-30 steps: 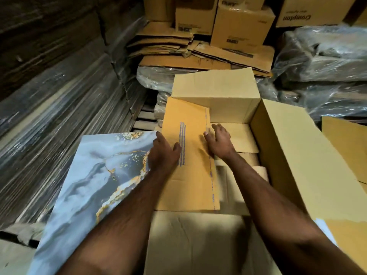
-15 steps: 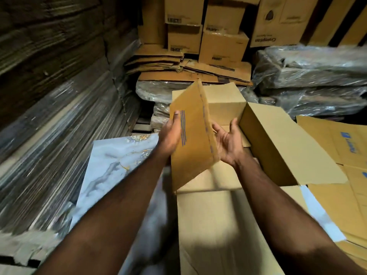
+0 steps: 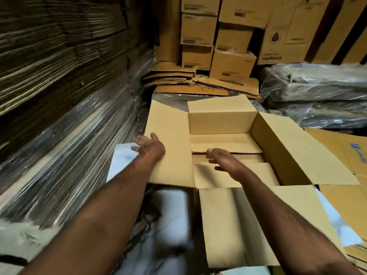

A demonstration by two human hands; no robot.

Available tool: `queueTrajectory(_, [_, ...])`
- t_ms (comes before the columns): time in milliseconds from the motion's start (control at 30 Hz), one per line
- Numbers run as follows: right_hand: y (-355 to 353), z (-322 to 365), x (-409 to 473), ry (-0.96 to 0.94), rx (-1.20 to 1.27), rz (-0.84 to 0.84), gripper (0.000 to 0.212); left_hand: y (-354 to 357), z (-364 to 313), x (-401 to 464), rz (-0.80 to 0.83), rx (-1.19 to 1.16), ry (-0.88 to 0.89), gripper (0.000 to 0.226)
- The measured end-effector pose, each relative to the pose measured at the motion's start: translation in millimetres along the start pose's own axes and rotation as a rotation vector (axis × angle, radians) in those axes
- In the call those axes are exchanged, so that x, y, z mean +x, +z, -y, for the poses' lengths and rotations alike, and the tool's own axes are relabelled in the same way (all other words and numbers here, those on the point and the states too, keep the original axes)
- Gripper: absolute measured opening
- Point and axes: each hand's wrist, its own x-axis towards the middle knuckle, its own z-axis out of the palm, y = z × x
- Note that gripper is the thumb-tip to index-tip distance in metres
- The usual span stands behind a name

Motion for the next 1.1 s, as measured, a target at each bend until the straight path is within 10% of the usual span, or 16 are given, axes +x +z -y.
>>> queueTrajectory(267, [-22,-46,-21,-0.086,-0.464,-0.161,0.031,77,-37,-19,0.397,-0.305,0.104,0.102])
queueTrajectory(400, [-26,-60,-19,-0.047,-0.505,-0.092,0.028,124,-66,13,0.365,-0.381,-0.063,0.158])
queueTrajectory(700, [-21,-65,-3,0.076,-0.616,0.168,0.038,136,-96,12,0.258,-0.769,-0.254,0.073])
queueTrajectory(1100, [-67,-41,19,0.214,-1.168,0.221,0.103,82,-109,-38,0.277,-1.357,0.078,0.019])
